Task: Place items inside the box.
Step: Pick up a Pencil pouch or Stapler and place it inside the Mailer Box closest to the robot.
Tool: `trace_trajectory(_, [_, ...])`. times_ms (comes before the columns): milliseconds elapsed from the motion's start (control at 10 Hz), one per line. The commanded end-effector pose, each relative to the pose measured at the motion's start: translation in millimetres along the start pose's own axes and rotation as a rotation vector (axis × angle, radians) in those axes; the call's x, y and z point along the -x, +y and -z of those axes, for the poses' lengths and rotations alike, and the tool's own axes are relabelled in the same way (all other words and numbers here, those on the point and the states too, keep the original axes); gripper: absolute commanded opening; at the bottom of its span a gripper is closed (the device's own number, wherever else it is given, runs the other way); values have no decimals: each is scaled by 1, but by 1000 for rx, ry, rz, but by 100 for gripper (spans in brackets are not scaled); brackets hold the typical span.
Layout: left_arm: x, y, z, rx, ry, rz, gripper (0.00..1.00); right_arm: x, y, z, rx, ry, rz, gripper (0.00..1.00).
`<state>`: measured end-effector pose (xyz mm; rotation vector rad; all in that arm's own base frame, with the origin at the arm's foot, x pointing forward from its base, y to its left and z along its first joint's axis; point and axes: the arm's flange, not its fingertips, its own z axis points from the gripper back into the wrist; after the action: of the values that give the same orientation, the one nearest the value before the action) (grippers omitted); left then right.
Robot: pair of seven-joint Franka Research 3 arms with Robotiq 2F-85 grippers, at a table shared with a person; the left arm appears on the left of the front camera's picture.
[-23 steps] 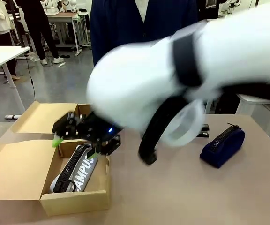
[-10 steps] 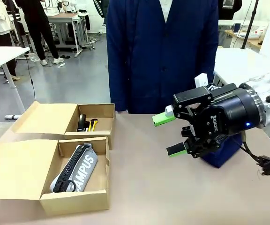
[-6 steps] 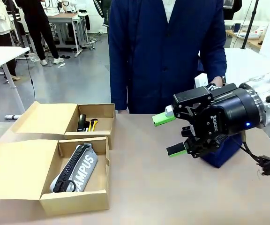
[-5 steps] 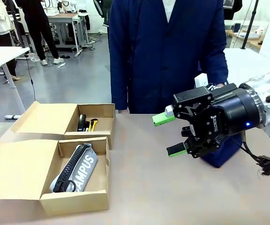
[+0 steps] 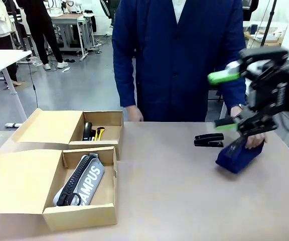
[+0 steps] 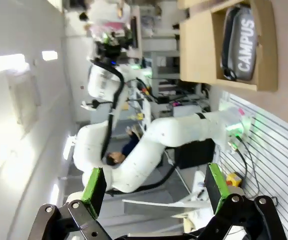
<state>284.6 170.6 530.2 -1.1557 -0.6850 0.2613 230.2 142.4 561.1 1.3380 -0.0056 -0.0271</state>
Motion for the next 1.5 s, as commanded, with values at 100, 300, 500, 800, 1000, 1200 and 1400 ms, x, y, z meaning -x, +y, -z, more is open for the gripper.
trace_trajectory(100, [-1,-1,0,21,-10,17,100,9,-14,-24,-29,0,38,100])
trace_trajectory(300, [-1,-1,0,21,-10,17,100,3,-28,-101,-25,2,65,100])
trace_trajectory(500, [-1,-1,0,21,-10,17,100,-3,-80,-187,-12,32,75,100])
trace_trajectory(800, [-1,-1,0,21,-10,17,100,-4,-127,-210,47,-279,137,100])
trace_trajectory(1000, [-1,-1,0,21,-10,17,100,20,-115,-209,-24,-66,162,100])
trace_trajectory(1200, [-1,-1,0,21,-10,17,100,20,-115,-209,-24,-66,162,100])
trace_trajectory(1400, [-1,-1,0,21,-10,17,100,20,-115,-209,-24,-66,162,100])
